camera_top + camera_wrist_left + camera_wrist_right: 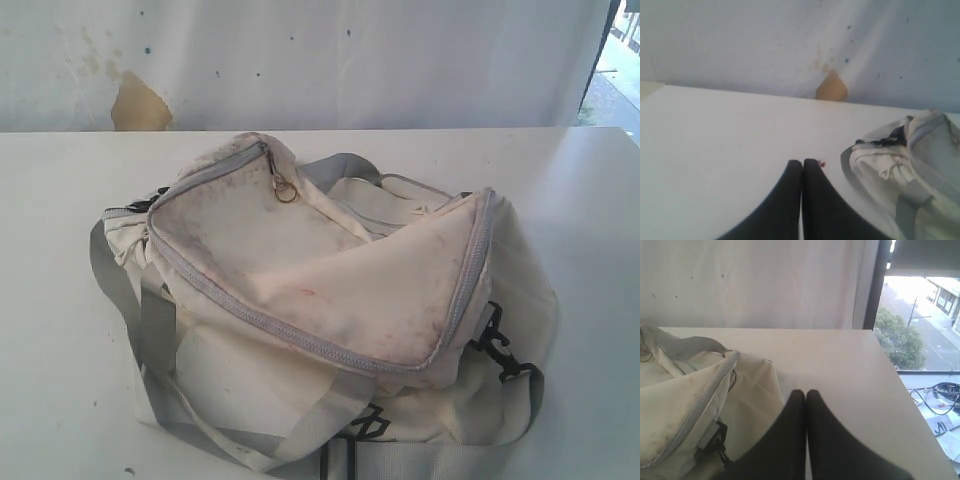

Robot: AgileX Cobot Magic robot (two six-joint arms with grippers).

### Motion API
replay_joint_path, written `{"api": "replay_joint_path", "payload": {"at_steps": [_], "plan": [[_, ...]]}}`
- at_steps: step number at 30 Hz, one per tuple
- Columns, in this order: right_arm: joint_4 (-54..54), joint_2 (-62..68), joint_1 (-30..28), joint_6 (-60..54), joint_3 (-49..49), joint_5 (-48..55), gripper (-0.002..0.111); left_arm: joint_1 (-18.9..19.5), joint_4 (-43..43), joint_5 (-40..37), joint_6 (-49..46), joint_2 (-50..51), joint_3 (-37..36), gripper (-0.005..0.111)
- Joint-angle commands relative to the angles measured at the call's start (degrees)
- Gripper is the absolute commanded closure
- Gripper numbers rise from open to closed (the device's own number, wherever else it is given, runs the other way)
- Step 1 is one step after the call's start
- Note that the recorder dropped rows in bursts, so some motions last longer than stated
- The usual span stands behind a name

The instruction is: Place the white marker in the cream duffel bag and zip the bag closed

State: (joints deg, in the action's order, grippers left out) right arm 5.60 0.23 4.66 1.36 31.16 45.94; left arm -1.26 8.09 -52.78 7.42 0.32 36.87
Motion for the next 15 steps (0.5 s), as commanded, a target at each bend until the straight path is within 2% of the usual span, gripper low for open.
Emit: {"api": "replay_joint_path", "payload": {"at_steps": [1,6,8,15], "plan": [[0.64,-0.23,-0.20,0.15,-4.93,-7.42,0.108,-0.06,-1.38,11.28,0.36,-0.32,-1.65,0.107],[0.64,-0.23,-0.20,0.15,-12.19,-20.28,0.108,-0.06,-1.58,31.29,0.36,-0.32,-8.83,0.107],[0.64,-0.23,-0.20,0.15,-14.71,-24.26,0.108,-0.06,-1.58,36.91,0.36,-0.32,-12.54,0.107],[0.64,-0.23,-0.20,-0.08,-24.31,-38.08,0.108,-0.06,-1.69,43.39,0.36,-0.28,-25.18,0.107]]}}
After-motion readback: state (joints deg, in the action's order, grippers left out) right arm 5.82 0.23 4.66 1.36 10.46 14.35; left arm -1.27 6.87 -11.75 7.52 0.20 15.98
